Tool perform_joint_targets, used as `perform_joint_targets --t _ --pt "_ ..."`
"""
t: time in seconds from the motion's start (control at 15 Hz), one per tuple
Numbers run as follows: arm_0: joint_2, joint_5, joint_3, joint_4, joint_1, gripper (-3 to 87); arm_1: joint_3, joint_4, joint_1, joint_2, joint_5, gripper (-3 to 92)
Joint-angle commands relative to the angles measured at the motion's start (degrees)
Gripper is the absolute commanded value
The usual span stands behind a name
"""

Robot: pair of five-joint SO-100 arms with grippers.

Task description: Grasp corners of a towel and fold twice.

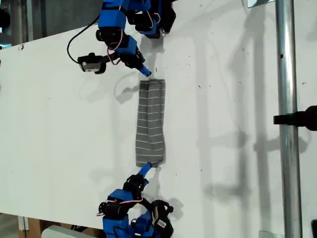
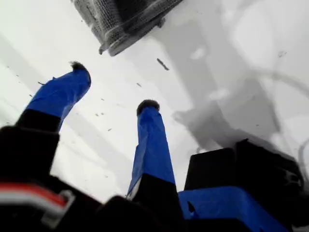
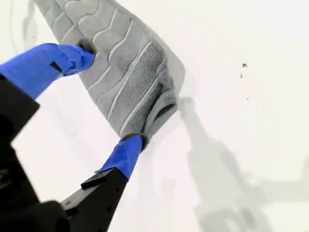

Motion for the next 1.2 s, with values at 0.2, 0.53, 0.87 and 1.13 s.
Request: perform_joint_targets --t 0.2,0.53,0.87,1.13 --pt "51.7 -9.8 40.1 -17.8 11.2 -2.3 30.6 -5.5 -22.9 39.7 36.4 15.1" --pt "77.5 -13.1 57.0 -13.0 8.4 -2.6 32.6 -3.6 -22.1 45.8 36.2 16.9" --pt "77.5 -12.4 63.8 -15.0 6.5 -2.6 18.2 -13.9 -1.5 23.1 13.5 27.2" --pt "77.5 -12.2 65.1 -14.9 6.6 -2.6 17.4 -25.2 7.4 0.6 8.3 35.1"
